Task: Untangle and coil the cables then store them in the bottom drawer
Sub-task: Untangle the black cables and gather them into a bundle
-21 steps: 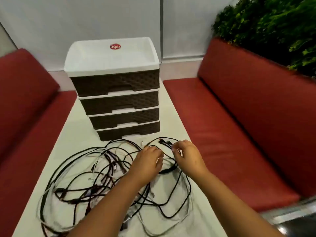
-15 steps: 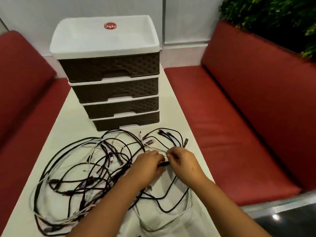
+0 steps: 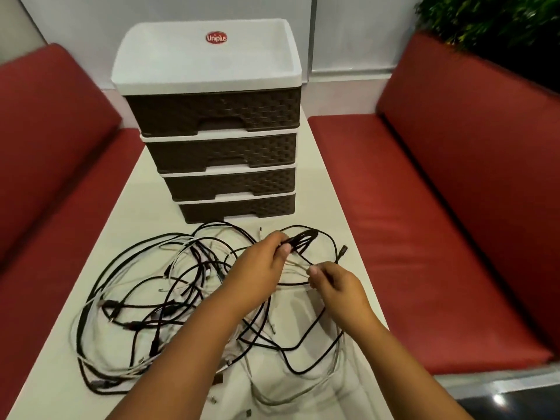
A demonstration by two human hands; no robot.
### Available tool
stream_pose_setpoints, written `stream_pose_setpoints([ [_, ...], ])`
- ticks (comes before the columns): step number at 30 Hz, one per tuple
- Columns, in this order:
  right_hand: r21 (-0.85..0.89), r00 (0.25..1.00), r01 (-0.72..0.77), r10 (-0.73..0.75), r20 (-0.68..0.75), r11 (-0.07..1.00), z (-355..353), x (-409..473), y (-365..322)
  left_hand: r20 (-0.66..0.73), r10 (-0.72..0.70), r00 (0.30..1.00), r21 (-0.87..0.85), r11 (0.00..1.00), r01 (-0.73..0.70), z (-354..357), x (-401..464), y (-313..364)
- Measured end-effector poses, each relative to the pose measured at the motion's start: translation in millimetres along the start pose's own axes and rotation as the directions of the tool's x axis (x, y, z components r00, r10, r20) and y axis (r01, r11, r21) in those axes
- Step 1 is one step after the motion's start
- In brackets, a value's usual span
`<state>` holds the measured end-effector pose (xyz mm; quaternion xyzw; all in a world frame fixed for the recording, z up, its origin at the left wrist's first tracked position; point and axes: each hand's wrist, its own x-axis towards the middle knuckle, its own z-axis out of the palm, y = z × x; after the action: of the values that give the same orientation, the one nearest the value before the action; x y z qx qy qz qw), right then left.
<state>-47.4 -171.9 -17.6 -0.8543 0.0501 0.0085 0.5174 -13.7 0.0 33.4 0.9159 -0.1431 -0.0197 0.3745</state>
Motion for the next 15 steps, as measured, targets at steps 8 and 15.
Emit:
stream_pose_setpoints([
  [8,0.721,0.989,-0.126,0.03,0.144,0.682,-25,14,-98,0.043,-0.012,0.999,-0.439,0.898,0.029,-34,-9,24],
  [15,0.786,0.989,-0.098,-0.028,0.146,0.611,-59,24,-174,0.175,-0.075,0.982,-0.354,0.926,0.134,-51,-34,-7],
])
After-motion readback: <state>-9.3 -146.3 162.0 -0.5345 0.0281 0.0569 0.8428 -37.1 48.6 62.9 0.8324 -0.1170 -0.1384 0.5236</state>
